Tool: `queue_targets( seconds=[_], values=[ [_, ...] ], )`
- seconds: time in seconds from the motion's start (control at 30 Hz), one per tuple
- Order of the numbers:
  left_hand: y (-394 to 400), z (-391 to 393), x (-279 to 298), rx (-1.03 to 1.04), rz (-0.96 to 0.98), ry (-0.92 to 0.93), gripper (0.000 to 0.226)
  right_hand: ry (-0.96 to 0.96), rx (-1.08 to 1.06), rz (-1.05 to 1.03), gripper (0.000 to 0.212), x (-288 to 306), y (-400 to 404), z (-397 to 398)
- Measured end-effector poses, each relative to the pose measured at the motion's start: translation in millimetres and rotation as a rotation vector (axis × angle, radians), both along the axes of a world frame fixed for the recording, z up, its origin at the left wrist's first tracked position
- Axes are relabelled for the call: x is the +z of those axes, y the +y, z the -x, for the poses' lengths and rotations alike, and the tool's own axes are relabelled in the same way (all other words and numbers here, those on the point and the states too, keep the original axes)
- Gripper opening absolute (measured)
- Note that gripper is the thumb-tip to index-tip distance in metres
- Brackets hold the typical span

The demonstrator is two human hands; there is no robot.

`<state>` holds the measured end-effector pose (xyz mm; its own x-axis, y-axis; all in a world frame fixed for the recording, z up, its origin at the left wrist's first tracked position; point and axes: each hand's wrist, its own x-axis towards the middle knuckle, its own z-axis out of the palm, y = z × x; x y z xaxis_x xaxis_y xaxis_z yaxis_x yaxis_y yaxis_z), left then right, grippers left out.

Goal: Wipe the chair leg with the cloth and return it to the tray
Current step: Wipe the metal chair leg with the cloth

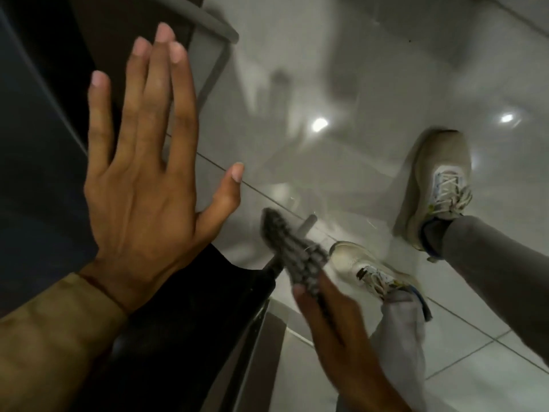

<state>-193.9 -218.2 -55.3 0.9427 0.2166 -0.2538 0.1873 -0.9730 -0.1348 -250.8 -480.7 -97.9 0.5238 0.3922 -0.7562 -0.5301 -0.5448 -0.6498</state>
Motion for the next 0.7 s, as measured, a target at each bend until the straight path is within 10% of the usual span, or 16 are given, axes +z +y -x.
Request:
queue_targets(
  seconds=[0.13, 0.43, 0.57, 0.7],
  values=[
    [2, 2, -7, 0.017, -0.036, -0.077, 0.085, 0.287, -0.083, -0.224, 0.054, -14, 17, 27],
    [-1, 5, -14, 0.037, -0.055, -0.164, 0.084, 0.533, -0.253, 0.009, 0.057, -151, 42, 9],
    [-1, 5, -11, 0.041, -0.084, -0.127, 0.085, 0.545, -0.236, -0.070, 0.049, -107, 41, 9],
    [-1, 5, -12, 0.032, -0.094, -0.119, 0.085, 0.370, -0.273, -0.136, 0.087, -46, 30, 37]
  ],
)
